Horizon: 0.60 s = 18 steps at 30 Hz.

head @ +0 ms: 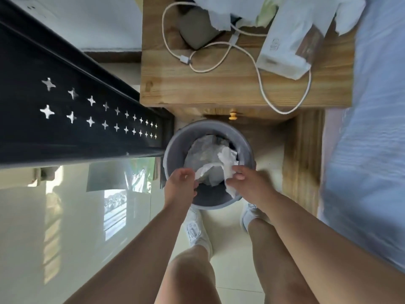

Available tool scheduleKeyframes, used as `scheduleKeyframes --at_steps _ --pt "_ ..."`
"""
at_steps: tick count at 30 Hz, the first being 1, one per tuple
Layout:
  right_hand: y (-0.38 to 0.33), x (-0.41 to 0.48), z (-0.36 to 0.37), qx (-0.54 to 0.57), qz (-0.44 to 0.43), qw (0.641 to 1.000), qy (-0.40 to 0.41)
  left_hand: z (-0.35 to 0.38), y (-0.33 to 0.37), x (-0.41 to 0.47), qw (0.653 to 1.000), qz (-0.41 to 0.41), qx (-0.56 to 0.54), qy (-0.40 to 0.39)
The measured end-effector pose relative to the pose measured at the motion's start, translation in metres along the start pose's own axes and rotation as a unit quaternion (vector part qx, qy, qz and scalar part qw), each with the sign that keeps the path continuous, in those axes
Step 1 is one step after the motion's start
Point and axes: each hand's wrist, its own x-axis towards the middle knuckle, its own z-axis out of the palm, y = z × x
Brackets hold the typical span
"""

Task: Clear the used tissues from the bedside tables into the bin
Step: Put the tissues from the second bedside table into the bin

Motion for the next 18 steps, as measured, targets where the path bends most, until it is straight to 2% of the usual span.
scheduleKeyframes --at_steps 2,4,8,12,18 --pt "0.005 0.001 0.002 -0.029 -0.003 0.999 -0.016 -0.001 -0.002 0.000 1.000 -0.008 0.022 -0.004" --pt "0.000 -0.005 -0.001 -0.044 -0.019 0.999 0.000 -0.005 0.000 -0.007 0.999 0.004 0.033 -0.007" --pt "-0.027 -0.034 -0.023 0.002 -0.051 0.997 0.058 -0.010 0.022 -0.030 0.996 0.067 0.055 -0.029" --pt "-0.071 -0.073 -0.066 0.023 -0.108 0.984 0.137 -0.003 0.079 -0.058 0.989 0.127 0.055 -0.055" --pt "-0.153 -0.115 -0.133 0.069 -0.211 0.961 0.165 0.018 0.190 -0.089 0.970 0.232 0.011 -0.067"
